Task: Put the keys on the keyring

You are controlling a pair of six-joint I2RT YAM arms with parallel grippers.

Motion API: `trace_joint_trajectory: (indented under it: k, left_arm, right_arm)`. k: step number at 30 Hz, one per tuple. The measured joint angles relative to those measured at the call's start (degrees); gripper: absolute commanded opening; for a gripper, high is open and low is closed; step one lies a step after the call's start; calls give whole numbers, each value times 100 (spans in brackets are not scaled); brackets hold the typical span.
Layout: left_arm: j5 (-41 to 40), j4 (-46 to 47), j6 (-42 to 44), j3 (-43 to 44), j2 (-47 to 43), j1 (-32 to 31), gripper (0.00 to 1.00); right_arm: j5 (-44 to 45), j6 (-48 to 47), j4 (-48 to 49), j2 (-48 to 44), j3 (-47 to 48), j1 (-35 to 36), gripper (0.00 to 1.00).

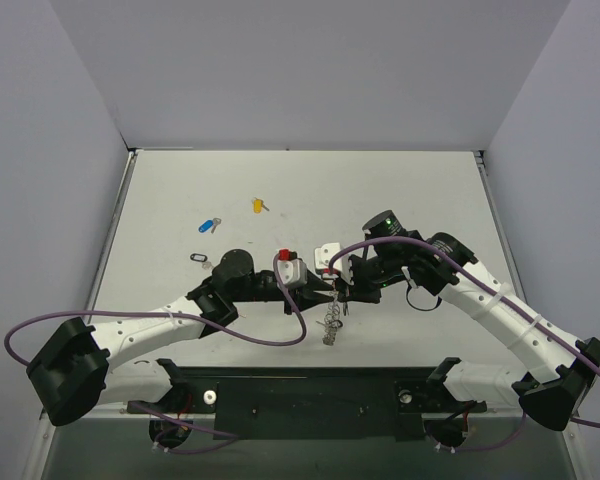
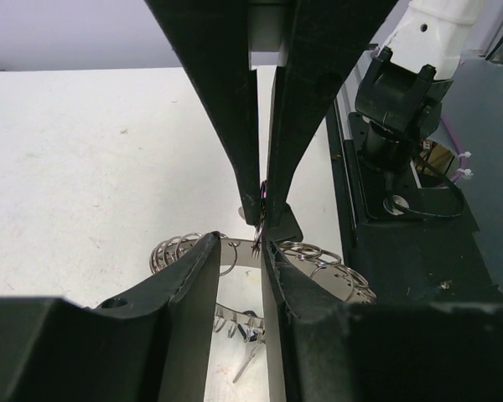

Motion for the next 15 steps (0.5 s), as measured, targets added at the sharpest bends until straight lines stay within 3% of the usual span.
trace_joint_trajectory:
  k: [15]
  left_arm:
    - [243, 190, -125, 0, 28, -48, 28]
  right_arm:
    - [0, 42, 50, 0, 0, 0, 0]
